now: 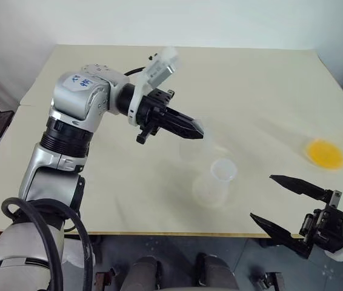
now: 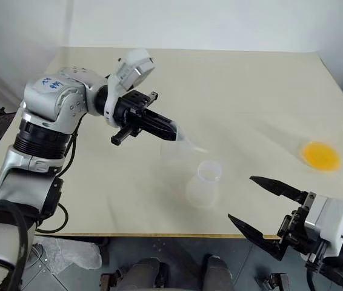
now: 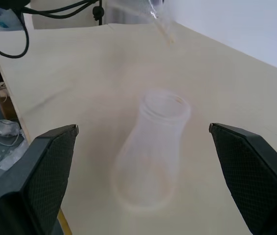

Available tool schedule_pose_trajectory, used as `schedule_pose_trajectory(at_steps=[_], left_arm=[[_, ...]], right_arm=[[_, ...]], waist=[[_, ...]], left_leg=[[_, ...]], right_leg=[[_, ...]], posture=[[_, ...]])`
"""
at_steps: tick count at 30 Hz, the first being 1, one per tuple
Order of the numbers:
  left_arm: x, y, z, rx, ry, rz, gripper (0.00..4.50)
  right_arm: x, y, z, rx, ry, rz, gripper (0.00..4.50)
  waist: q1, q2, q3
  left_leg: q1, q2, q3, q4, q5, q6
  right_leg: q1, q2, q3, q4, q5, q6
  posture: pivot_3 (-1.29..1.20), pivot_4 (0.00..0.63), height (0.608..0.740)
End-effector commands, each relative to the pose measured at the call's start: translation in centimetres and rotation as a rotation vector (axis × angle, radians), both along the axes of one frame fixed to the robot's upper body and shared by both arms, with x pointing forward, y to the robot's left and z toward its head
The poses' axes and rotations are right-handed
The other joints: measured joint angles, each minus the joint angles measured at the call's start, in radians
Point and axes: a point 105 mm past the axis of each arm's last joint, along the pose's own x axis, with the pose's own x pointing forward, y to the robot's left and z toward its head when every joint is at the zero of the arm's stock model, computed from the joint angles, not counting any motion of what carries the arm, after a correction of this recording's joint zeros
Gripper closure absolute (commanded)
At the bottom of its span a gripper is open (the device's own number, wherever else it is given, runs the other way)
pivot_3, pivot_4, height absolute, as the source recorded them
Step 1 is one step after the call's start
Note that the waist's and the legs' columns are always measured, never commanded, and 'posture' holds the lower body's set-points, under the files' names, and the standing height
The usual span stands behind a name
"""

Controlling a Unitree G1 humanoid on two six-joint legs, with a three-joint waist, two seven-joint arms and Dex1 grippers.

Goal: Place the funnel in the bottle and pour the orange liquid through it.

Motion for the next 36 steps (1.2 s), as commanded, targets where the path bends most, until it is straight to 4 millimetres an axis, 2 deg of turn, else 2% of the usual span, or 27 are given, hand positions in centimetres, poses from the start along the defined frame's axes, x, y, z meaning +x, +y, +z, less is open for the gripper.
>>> schedule_pose_trajectory(at_steps=[1,11,25,36], left_arm=[[-1.6,-0.2,1.0,0.008,0.000,-0.133,4.48],[-1.4,-1.5,-0.1,0.086,-0.089,-0.187,4.48],[0.1,-3.2,-1.6,0.162,-0.242,-0.237,4.48],[0.5,-4.6,-1.1,0.222,-0.353,-0.310,4.48]], right_arm=[[-0.6,-0.4,0.6,0.004,-0.035,0.014,0.00],[-1.1,-0.7,-1.0,0.046,0.035,0.012,0.00],[-1.1,0.0,-1.4,0.059,0.013,-0.052,0.00],[-1.2,0.2,-1.8,0.060,0.012,-0.075,0.00]], waist=[[0.000,0.000,0.000],[0.005,0.000,0.000],[0.007,0.000,0.000],[0.008,0.000,0.000]], left_leg=[[0.000,0.000,0.000,0.000,0.000,0.000],[0.000,0.000,0.000,0.000,0.000,0.000],[-0.001,-0.001,0.000,0.001,0.000,0.001],[-0.003,-0.001,0.002,0.001,0.001,0.001]], right_leg=[[0.000,0.000,0.000,0.000,0.000,0.000],[0.000,0.000,0.000,0.000,0.000,0.000],[-0.001,0.000,0.000,0.000,0.000,0.000],[-0.003,0.000,0.001,0.000,0.000,0.000]], posture=[[0.00,0.150,0.740],[0.00,0.150,0.740],[0.00,0.150,0.740],[0.00,0.150,0.740]])
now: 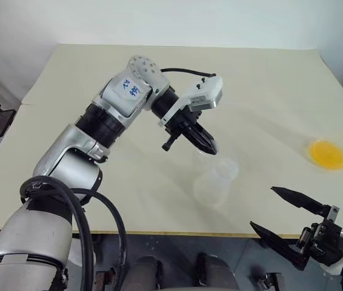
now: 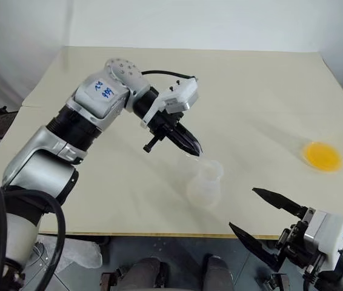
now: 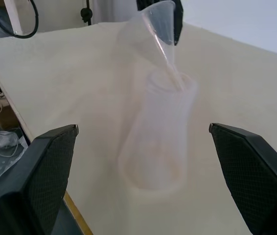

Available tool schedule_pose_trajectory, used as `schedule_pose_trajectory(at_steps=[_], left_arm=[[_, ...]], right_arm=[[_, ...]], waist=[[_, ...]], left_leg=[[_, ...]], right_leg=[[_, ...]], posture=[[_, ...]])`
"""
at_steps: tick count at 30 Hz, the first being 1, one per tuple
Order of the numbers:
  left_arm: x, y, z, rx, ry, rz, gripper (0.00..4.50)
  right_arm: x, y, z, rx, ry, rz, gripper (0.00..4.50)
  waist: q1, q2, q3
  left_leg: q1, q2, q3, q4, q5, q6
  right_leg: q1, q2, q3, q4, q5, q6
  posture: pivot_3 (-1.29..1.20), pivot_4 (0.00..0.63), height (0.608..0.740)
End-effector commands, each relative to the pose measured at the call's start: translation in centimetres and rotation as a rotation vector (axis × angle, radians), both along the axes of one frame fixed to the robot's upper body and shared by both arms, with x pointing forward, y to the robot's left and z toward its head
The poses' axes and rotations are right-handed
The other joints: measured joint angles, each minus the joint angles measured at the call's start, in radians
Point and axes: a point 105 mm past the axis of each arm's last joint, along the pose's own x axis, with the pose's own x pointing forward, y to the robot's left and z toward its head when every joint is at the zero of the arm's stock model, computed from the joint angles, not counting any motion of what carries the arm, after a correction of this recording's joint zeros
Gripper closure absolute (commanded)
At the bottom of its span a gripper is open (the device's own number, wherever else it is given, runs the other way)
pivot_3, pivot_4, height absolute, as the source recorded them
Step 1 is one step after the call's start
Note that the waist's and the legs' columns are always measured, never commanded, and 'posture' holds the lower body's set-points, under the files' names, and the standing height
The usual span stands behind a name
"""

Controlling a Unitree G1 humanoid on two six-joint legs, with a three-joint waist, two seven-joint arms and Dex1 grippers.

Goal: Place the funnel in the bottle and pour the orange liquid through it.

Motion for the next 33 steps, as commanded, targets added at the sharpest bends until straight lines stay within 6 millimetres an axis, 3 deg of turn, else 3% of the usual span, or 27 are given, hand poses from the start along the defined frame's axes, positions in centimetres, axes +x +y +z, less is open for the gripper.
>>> schedule_pose_trajectory(at_steps=[1,13,24,27,33], left_arm=[[-1.3,-0.2,0.9,0.051,-0.016,-0.143,4.48],[-0.9,-2.1,1.2,0.101,-0.144,-0.214,4.48],[-1.5,-1.9,1.5,0.178,-0.198,-0.272,4.48],[-1.6,-2.1,1.6,0.185,-0.198,-0.276,3.86],[-1.9,-2.5,1.9,0.177,-0.190,-0.289,2.00]], right_arm=[[-0.2,0.3,0.4,-0.005,-0.033,0.001,0.00],[-0.1,0.5,-0.3,-0.003,-0.033,-0.007,0.00],[-0.1,0.6,-0.8,0.000,-0.040,-0.019,0.00],[0.0,0.7,-1.0,0.000,-0.043,-0.021,0.00],[0.1,0.6,-1.1,-0.002,-0.048,-0.028,0.00]], waist=[[-0.001,0.000,0.000],[0.001,0.000,0.000],[0.001,0.000,0.000],[0.002,0.000,0.000],[0.001,0.000,0.000]], left_leg=[[0.000,0.000,0.000,0.000,0.000,0.000],[-0.012,0.000,0.000,0.009,0.000,0.001],[-0.012,0.000,0.000,0.010,0.000,0.002],[-0.012,0.000,0.000,0.010,0.000,0.003],[-0.012,0.000,0.000,0.011,0.000,0.003]], right_leg=[[-0.001,0.000,0.000,0.000,0.000,0.000],[-0.006,0.000,-0.001,0.001,0.000,0.000],[-0.006,0.000,0.000,0.001,0.000,0.000],[-0.006,0.000,0.000,0.001,0.000,0.000],[-0.007,0.000,0.000,0.001,0.000,0.000]], posture=[[0.00,0.150,0.740],[0.00,0.150,0.740],[0.00,0.150,0.740],[0.00,0.150,0.740],[0.00,0.150,0.740]])
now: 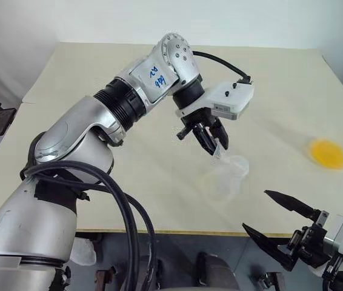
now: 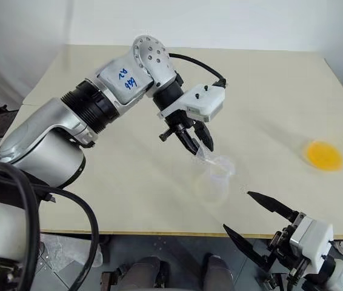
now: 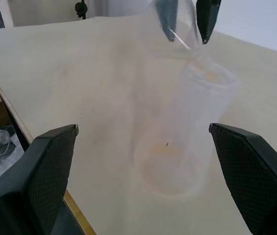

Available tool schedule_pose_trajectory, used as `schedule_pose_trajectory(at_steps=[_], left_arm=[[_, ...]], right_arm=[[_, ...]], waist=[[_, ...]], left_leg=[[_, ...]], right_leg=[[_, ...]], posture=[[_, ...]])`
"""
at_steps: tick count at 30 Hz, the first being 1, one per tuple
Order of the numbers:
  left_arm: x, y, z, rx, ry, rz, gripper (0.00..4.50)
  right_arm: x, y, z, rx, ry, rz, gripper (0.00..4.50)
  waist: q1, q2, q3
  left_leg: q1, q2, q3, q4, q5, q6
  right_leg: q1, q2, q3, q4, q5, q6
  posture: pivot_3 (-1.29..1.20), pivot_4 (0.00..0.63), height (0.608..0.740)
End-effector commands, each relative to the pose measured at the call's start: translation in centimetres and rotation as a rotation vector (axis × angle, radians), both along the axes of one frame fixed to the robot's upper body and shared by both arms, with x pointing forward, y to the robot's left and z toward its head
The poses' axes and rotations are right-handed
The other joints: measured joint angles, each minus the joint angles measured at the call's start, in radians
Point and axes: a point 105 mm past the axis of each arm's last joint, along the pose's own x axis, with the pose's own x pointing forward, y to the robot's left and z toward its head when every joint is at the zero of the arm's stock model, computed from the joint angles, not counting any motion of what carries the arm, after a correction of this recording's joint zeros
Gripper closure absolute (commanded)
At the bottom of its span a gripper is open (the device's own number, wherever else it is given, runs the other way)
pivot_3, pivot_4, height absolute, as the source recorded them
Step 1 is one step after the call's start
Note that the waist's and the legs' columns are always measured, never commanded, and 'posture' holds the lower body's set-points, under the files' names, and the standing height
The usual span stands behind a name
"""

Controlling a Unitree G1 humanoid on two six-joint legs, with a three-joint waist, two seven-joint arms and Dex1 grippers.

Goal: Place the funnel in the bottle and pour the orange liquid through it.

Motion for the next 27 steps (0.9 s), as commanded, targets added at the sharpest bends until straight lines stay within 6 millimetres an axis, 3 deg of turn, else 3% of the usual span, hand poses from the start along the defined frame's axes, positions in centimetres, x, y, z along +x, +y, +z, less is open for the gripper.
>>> schedule_pose_trajectory(at_steps=[1,5,7,27], left_arm=[[-1.8,-0.2,1.7,0.032,0.031,-0.114,1.69],[-1.9,-0.4,1.9,0.019,0.038,-0.115,0.37],[-1.8,-0.4,1.9,0.018,0.035,-0.114,0.04],[-1.0,-0.8,3.0,-0.071,0.015,-0.100,0.04]], right_arm=[[-0.1,0.2,0.2,0.007,-0.023,0.002,0.00],[-0.1,0.1,0.2,0.006,-0.025,-0.003,0.00],[-0.1,0.1,0.2,0.005,-0.026,-0.006,0.00],[0.2,0.0,0.3,0.003,-0.039,-0.033,0.00]], waist=[[0.000,0.000,0.000],[0.000,0.000,0.000],[0.000,0.000,0.000],[0.001,0.000,0.000]], left_leg=[[0.000,0.000,0.000,0.000,0.000,0.000],[0.000,0.000,0.000,0.000,0.000,0.000],[0.000,0.000,0.000,0.000,0.000,0.000],[0.000,0.000,0.001,0.000,0.000,0.001]], right_leg=[[0.000,0.000,0.000,0.000,0.000,0.000],[0.000,0.000,0.000,0.000,0.000,0.000],[0.000,0.000,0.000,0.000,0.000,0.000],[0.000,0.000,0.000,0.000,0.000,0.000]], posture=[[0.00,0.150,0.740],[0.00,0.150,0.740],[0.00,0.150,0.740],[0.00,0.150,0.740]])
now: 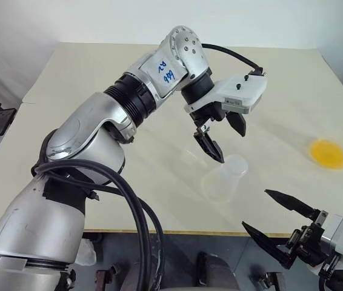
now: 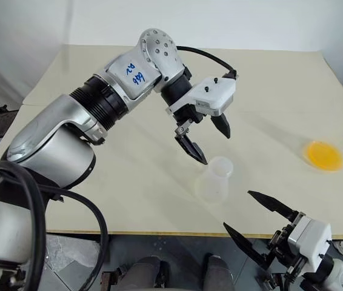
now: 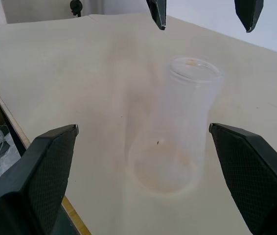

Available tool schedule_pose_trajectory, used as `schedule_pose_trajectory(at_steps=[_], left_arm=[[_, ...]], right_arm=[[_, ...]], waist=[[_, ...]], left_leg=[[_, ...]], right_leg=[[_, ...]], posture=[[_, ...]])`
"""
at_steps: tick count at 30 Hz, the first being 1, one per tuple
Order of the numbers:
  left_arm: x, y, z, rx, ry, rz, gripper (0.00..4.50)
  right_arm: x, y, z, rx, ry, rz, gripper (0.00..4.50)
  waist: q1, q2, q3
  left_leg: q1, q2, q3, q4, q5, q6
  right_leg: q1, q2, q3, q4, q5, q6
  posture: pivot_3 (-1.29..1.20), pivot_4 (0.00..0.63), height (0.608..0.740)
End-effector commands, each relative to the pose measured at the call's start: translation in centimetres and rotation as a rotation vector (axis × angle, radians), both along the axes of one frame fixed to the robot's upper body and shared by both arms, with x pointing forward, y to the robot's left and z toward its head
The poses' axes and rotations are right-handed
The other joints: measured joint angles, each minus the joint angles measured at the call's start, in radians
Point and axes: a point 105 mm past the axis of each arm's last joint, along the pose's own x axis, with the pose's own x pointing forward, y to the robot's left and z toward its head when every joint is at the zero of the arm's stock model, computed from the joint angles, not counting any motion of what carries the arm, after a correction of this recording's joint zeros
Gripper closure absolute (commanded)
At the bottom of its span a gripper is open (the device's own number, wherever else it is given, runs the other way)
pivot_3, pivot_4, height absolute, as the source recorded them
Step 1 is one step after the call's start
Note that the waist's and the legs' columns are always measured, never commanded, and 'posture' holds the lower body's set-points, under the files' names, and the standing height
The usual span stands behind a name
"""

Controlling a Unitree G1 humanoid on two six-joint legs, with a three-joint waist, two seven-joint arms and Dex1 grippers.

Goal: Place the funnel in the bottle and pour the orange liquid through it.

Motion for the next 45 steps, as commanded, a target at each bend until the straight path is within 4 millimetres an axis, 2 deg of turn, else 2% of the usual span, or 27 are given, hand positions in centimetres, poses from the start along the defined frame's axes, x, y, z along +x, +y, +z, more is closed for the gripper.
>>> schedule_pose_trajectory(at_steps=[1,4,12,15,16,20,24,28,33,40,45], left_arm=[[-1.0,0.8,2.1,-0.038,0.054,-0.068,0.04],[-0.1,2.0,2.0,-0.111,0.116,-0.009,0.04],[4.0,6.2,-0.6,-0.289,0.192,0.278,0.04],[5.0,7.1,-1.2,-0.389,0.208,0.330,0.04],[5.1,7.2,-1.4,-0.409,0.213,0.335,0.04],[5.0,7.9,-4.3,-0.404,0.204,0.287,0.04],[5.7,7.6,-7.9,-0.295,0.189,0.338,0.04],[6.3,7.3,-9.3,-0.254,0.138,0.367,0.04],[7.5,6.0,-8.8,-0.323,0.099,0.455,0.04],[8.4,5.6,-7.2,-0.413,0.082,0.524,0.04],[9.0,5.4,-7.5,-0.426,0.059,0.579,0.04]], right_arm=[[-0.1,0.0,0.6,0.008,-0.039,-0.020,0.00],[-0.4,0.0,0.4,0.013,-0.034,-0.035,0.00],[-0.8,-0.2,0.4,0.021,-0.017,-0.047,0.00],[-0.6,-0.5,0.4,0.015,-0.012,-0.045,0.00],[-0.5,-0.6,0.5,0.013,-0.012,-0.044,0.00],[0.3,-0.8,0.6,0.003,-0.014,-0.029,0.00],[0.7,-0.7,0.9,-0.002,-0.025,-0.015,0.00],[0.1,-0.7,0.9,-0.004,-0.020,-0.027,0.00],[-1.0,-0.4,0.8,0.002,-0.006,-0.065,0.00],[-2.2,-0.2,0.9,0.005,0.004,-0.125,0.00],[-2.5,0.0,0.9,0.007,0.008,-0.139,0.00]], waist=[[0.000,0.000,0.000],[-0.001,0.001,-0.001],[-0.002,0.001,-0.001],[-0.001,0.001,-0.001],[0.000,0.001,-0.001],[-0.001,0.001,-0.001],[0.000,0.001,-0.001],[-0.001,0.001,-0.001],[0.000,0.001,-0.001],[-0.002,0.001,-0.001],[-0.001,0.001,-0.001]], left_leg=[[0.000,0.000,0.000,0.000,0.000,0.000],[0.000,0.000,0.000,0.000,0.000,0.000],[0.001,0.000,0.000,0.001,0.000,0.000],[0.001,0.000,0.000,0.001,0.000,0.000],[0.001,0.000,-0.001,0.001,0.000,0.000],[0.001,0.000,-0.001,0.002,0.000,0.000],[0.001,-0.003,0.000,0.002,0.000,0.000],[0.001,-0.004,0.002,0.002,0.000,0.000],[0.001,-0.004,0.003,0.002,0.000,0.000],[0.002,-0.002,0.002,0.001,0.000,0.001],[0.002,-0.002,0.002,0.001,0.000,0.001]], right_leg=[[0.000,0.000,0.000,0.000,0.000,0.000],[0.000,0.000,0.000,0.000,0.000,0.000],[0.000,0.000,0.000,0.003,0.000,0.000],[0.000,0.000,0.000,0.003,0.000,0.000],[0.000,0.000,0.000,0.004,0.000,0.001],[0.000,-0.001,0.000,0.004,0.001,0.001],[0.000,0.000,-0.001,0.005,0.001,0.001],[-0.001,-0.001,-0.001,0.006,0.001,0.002],[-0.001,-0.001,-0.001,0.006,0.001,0.002],[-0.001,-0.001,-0.001,0.006,0.001,0.003],[-0.001,-0.001,-0.001,0.006,0.001,0.003]], posture=[[0.00,0.150,0.740],[0.00,0.150,0.740],[0.00,0.150,0.740],[0.00,0.150,0.740],[0.00,0.150,0.740],[0.00,0.150,0.740],[0.00,0.150,0.740],[0.00,0.150,0.740],[0.00,0.150,0.740],[0.00,0.150,0.740],[0.00,0.150,0.740]])
